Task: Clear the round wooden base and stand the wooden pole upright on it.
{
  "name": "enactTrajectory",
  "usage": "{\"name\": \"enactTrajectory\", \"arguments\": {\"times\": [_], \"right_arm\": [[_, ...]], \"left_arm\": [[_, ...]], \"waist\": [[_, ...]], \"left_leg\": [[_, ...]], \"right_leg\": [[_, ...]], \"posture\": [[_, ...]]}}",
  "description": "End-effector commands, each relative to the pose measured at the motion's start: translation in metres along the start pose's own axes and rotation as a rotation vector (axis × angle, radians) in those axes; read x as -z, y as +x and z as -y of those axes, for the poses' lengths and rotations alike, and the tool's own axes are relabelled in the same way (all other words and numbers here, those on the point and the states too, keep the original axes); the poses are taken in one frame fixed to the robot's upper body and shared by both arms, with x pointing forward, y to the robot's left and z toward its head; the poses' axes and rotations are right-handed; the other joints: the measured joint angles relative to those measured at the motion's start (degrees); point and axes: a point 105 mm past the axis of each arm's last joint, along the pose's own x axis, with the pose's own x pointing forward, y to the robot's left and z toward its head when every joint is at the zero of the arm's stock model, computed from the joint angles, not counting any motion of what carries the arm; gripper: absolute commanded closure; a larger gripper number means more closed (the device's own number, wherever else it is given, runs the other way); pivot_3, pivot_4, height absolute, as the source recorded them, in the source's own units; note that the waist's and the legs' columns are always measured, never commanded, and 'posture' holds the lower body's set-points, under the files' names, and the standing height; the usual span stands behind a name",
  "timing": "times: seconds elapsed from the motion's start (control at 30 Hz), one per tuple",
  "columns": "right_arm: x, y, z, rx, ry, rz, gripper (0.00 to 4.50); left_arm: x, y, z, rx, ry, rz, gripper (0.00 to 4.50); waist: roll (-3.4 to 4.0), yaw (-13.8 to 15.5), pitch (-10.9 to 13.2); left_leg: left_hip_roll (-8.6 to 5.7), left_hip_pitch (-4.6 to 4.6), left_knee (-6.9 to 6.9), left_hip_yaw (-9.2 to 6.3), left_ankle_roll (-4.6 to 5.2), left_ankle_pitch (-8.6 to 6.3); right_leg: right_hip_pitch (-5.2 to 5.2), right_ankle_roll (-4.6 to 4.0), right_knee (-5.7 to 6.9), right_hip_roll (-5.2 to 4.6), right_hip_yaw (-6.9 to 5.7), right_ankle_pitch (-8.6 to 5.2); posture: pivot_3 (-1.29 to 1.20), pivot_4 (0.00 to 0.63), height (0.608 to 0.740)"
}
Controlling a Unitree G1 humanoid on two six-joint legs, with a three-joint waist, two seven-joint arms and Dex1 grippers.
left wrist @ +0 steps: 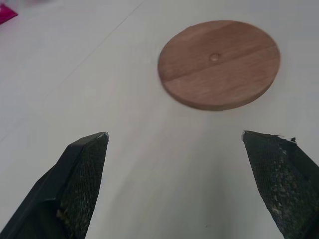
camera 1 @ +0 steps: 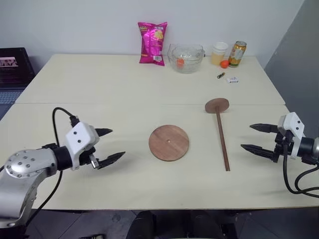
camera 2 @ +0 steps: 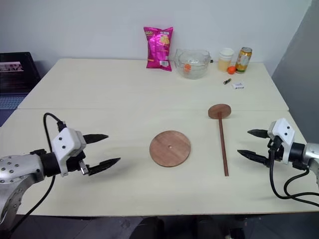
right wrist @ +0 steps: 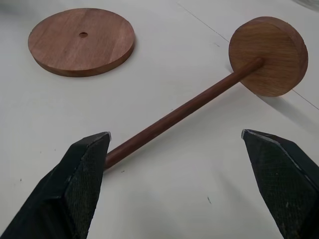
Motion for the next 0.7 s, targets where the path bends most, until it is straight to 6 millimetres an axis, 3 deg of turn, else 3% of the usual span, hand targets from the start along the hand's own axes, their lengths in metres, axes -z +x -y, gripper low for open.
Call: {"name": "enactTrajectory", "arguments": {"times": [0.03,0.23,0.57,0.7], "right_arm": [[-0.027,-0.002,0.007,0.051,-0.022,0.054,0.07],[-0.040,0.014,0.008,0.105,0.044,-0.066,0.07],[-0.028,0.045,-0.004,0.173,0.294,-0.441,0.07],[-0.026,0.065,0.005,0.234,0.387,-0.493,0.07]], "left_arm": [[-0.015,0.006,0.004,0.026,0.074,0.031,0.00],[-0.028,0.026,0.028,0.167,0.107,0.085,0.00],[-0.030,0.050,0.048,0.236,0.128,0.121,0.00],[-0.034,0.058,0.052,0.245,0.117,0.161,0.00]], "waist": [[0.00,0.0,0.0],[0.01,-0.1,0.0],[0.02,-0.1,0.0],[0.02,-0.3,0.0]], "left_leg": [[0.00,0.01,0.00,-0.01,0.00,0.00],[0.00,0.00,0.00,0.04,0.00,0.00],[-0.03,-0.12,0.01,0.00,0.00,0.00],[-0.03,-0.13,0.00,0.00,0.01,0.00]], "right_leg": [[0.00,0.00,0.01,0.00,0.00,0.00],[-0.02,0.00,0.01,0.00,0.04,0.00],[-0.11,0.00,-0.01,-0.01,0.02,0.00],[-0.13,0.00,0.01,0.00,0.02,0.01]], "posture": [[0.00,0.150,0.740],[0.00,0.150,0.740],[0.00,0.150,0.740],[0.00,0.150,0.740]]}}
